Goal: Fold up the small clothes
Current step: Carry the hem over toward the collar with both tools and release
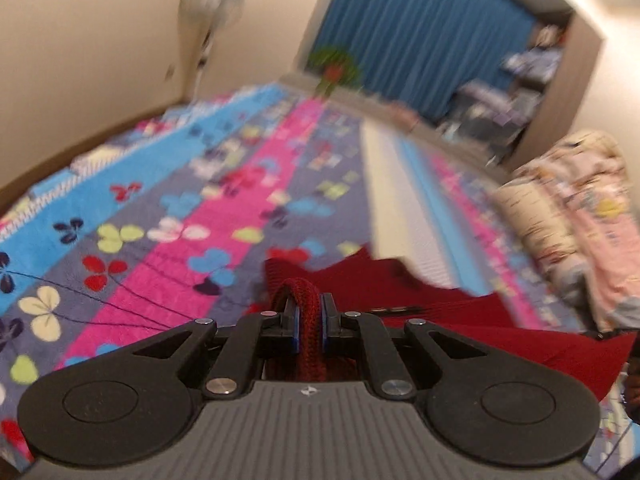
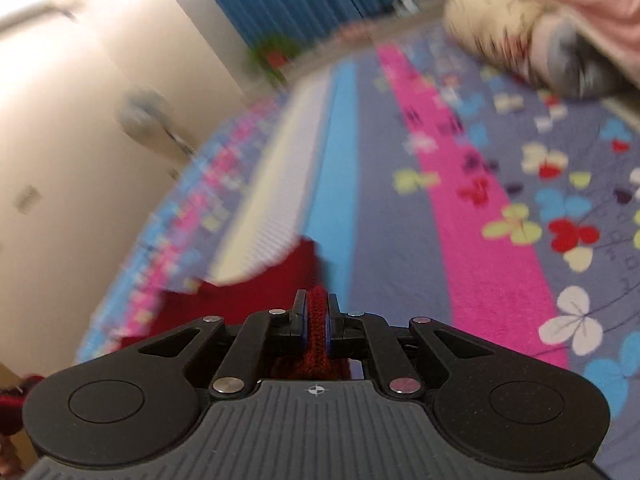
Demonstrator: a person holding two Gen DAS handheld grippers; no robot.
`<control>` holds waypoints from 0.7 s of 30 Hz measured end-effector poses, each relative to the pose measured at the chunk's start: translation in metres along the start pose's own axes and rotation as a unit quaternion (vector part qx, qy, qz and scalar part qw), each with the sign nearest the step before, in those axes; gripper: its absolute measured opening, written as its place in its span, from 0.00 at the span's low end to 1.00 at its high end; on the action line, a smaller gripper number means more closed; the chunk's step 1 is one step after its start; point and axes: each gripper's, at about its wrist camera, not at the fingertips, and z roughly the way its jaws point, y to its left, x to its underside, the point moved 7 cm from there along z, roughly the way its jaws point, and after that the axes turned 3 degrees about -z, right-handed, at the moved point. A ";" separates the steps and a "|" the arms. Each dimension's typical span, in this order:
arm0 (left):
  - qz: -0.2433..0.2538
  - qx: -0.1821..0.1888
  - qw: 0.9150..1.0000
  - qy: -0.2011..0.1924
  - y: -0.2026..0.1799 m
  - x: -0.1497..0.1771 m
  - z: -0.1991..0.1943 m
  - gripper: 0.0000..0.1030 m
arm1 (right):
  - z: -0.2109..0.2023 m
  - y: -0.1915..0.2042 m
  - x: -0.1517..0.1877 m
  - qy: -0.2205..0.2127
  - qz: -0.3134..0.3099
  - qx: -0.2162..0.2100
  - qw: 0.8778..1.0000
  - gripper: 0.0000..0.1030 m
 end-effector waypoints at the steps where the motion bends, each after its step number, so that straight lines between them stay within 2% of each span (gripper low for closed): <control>1: -0.005 -0.004 1.000 0.020 0.008 -0.001 0.020 0.10 | 0.021 -0.005 0.003 0.019 0.001 0.010 1.000 0.06; 3: -0.019 -0.029 0.997 0.067 0.026 0.011 0.057 0.10 | 0.054 -0.011 0.013 0.045 -0.001 0.026 0.999 0.06; 5: -0.042 -0.053 0.991 0.115 0.037 0.024 0.080 0.10 | 0.073 -0.009 0.028 0.060 -0.021 0.041 0.997 0.07; 14: -0.052 -0.058 0.991 0.108 0.038 0.015 0.095 0.13 | 0.081 -0.009 0.035 0.068 -0.013 0.049 0.996 0.09; 17: -0.049 -0.058 0.992 0.105 0.036 0.018 0.087 0.23 | 0.076 -0.011 0.033 0.060 -0.020 0.054 0.997 0.11; 21: -0.049 -0.056 0.992 0.102 0.044 0.019 0.079 0.43 | 0.064 -0.022 0.030 0.044 -0.012 0.058 0.997 0.12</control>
